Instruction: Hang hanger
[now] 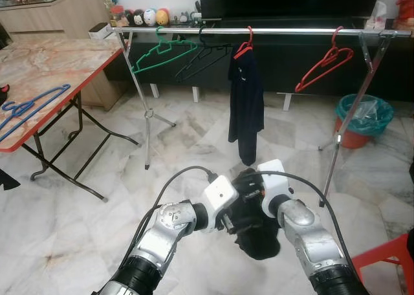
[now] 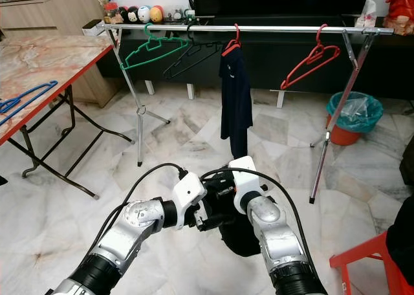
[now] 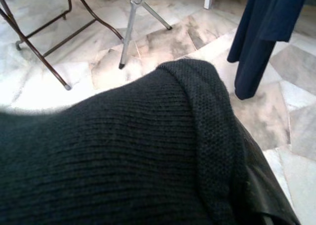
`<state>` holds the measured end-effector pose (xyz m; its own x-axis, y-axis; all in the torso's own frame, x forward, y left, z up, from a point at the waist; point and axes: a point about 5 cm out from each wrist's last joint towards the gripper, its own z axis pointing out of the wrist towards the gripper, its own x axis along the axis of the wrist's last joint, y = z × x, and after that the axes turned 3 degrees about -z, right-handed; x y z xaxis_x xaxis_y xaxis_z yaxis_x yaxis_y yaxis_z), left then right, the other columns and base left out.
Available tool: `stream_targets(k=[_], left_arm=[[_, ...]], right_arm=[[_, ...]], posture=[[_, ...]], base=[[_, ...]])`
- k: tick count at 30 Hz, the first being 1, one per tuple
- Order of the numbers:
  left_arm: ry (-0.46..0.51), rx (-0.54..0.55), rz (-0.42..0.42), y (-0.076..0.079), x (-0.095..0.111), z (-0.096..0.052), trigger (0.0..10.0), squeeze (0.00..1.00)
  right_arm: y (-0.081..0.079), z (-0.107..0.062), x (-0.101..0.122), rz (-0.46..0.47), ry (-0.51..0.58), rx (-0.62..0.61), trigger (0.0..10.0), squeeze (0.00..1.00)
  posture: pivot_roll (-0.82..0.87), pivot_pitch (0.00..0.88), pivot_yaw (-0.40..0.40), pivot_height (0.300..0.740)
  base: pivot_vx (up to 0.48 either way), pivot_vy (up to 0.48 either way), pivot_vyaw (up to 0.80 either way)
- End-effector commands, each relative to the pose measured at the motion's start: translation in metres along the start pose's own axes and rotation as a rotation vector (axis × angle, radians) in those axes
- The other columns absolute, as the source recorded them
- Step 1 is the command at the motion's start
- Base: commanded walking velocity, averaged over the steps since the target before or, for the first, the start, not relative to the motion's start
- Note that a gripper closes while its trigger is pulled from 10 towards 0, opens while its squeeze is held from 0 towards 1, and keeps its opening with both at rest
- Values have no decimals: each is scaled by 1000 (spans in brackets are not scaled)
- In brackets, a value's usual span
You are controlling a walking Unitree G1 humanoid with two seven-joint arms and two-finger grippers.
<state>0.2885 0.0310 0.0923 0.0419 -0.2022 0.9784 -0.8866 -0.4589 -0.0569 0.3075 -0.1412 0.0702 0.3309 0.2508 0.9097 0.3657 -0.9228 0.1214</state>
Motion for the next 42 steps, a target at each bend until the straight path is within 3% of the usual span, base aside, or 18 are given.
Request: stream_targets(k=[1,4,5,7,12,19,34,40,42], left_arm=[[-12,18,22,-5,0,-2,10000,0],[-25,-19,13,-4,-2,-4,10000,0],[-43,-48,20,-2,-6,-8,10000,0],[-58,-58,21,-2,-8,-11,10000,0],[-63,-2,57,-9,-11,-16,10000,0],[-20,62,52,-12,-6,-8,10000,0],[15,90,53,-11,-4,-2,10000,0],[2,100,60,-12,-7,-2,10000,0],[-9,128,53,-17,-10,-6,10000,0]], right_arm=[[-2,-1,10,-8,38,6,10000,0],[8,-4,7,-34,28,-36,10000,0],[21,-6,4,-37,11,-90,10000,0],[29,-7,2,-32,0,-120,10000,0],[44,-13,4,-45,-8,-130,10000,0],[34,-11,10,-35,13,-79,10000,0],[18,-10,14,-34,23,-8,10000,0],[17,-10,14,-22,46,-21,10000,0],[28,-12,12,12,74,-113,10000,0]], posture=[[-11,0,110,740],[-8,0,103,740],[-5,0,97,740],[-4,0,93,740],[-3,0,75,740],[-9,0,70,740],[-12,0,83,740],[-12,0,87,740],[-14,0,88,740]], base=[[0,0,0],[0,0,0],[0,0,0],[0,0,0],[0,0,0],[0,0,0],[0,0,0],[0,0,0],[0,0,0]])
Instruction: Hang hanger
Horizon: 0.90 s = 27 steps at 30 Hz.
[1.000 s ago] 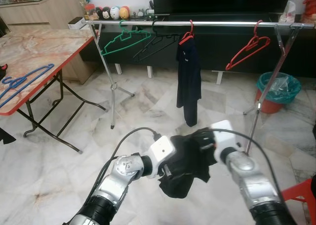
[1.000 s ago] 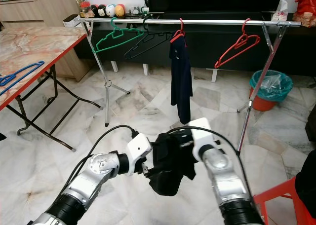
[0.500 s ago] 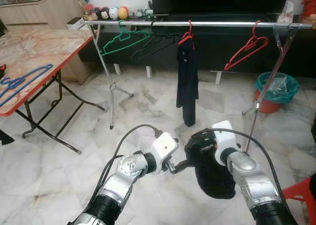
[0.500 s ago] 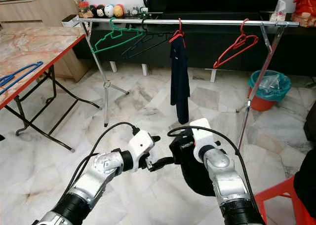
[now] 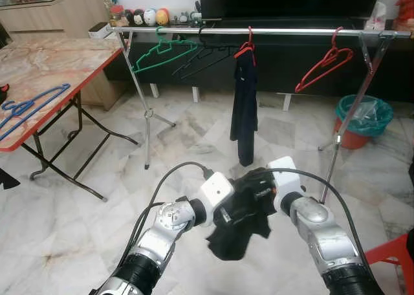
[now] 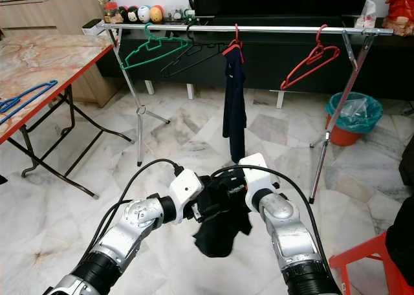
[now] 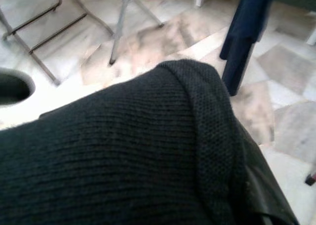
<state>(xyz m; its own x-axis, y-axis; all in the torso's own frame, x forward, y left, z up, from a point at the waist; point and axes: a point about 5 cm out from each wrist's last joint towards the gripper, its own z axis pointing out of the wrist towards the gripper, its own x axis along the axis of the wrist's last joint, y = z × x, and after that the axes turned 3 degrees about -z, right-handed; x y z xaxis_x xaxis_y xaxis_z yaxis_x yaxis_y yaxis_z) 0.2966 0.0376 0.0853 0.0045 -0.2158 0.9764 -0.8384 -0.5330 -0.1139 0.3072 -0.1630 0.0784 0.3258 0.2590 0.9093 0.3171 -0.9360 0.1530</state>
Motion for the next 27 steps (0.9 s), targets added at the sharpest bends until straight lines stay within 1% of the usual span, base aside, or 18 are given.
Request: stream_targets(k=[1,2,3,4,5,6,7,8,10,13,15,16,17,18,20,21,24,27], left_arm=[[-17,42,3,-11,-3,-6,10000,0],[-19,64,-10,-16,-4,-9,10000,0],[-33,120,-31,-27,-9,-16,10000,0],[-34,123,-31,-27,-9,-16,10000,0],[-53,164,-38,-34,-14,-22,10000,0],[-78,210,-49,-42,-21,-28,10000,0],[-135,313,-74,-56,-36,-45,10000,0],[-158,348,-82,-60,-42,-50,10000,0],[-243,441,-141,-68,-65,-70,10000,0],[-321,528,-171,-71,-85,-88,10000,0],[-398,616,-250,-68,-107,-107,10000,0],[-462,673,-292,-64,-122,-122,10000,0],[-462,673,-292,-64,-122,-122,10000,0],[-546,732,-374,-53,-142,-139,10000,0],[-625,758,-458,-38,-160,-152,10000,0],[-704,762,-490,-25,-172,-161,10000,0],[-765,761,-611,1,-189,-168,10000,0],[-774,767,-651,10,-194,-170,10000,0]], right_arm=[[12,-2,8,38,70,-89,10000,0],[19,-4,3,35,63,-137,10000,0],[35,-7,-11,47,25,-246,10000,0],[36,-7,-11,49,22,-252,10000,0],[40,-9,-19,68,3,-283,10000,0],[45,-12,-28,73,-19,-312,10000,0],[52,-17,-46,79,-55,-362,10000,0],[54,-19,-52,80,-66,-377,10000,0],[55,-25,-76,176,-101,-402,10000,0],[52,-31,-99,245,-140,-418,10000,0],[44,-39,-125,297,-217,-414,10000,0],[35,-45,-144,303,-287,-399,10000,0],[35,-45,-144,303,-287,-399,10000,0],[21,-53,-163,331,-345,-351,10000,0],[9,-62,-180,357,-402,-329,10000,0],[2,-70,-192,384,-443,-324,10000,0],[-10,-84,-210,457,-510,-324,10000,0],[-13,-91,-218,448,-552,-330,10000,0]], posture=[[-14,0,89,740],[-14,0,89,740],[-11,0,89,740],[-12,0,90,740],[-14,0,90,740],[-13,0,90,740],[-13,0,88,740],[-13,0,88,740],[-11,0,86,740],[-11,0,84,740],[-9,0,81,740],[-11,0,78,740],[-11,0,78,740],[-14,0,68,740],[-13,0,61,740],[-17,0,58,740],[-18,0,48,740],[-11,0,38,740]], base=[[0,0,0],[0,0,0],[0,0,0],[0,0,0],[0,0,0],[0,0,0],[0,0,0],[0,0,0],[0,0,0],[0,0,0],[0,0,0],[0,0,0],[0,0,0],[0,0,0],[0,0,0],[0,0,0],[0,0,0],[0,0,0]])
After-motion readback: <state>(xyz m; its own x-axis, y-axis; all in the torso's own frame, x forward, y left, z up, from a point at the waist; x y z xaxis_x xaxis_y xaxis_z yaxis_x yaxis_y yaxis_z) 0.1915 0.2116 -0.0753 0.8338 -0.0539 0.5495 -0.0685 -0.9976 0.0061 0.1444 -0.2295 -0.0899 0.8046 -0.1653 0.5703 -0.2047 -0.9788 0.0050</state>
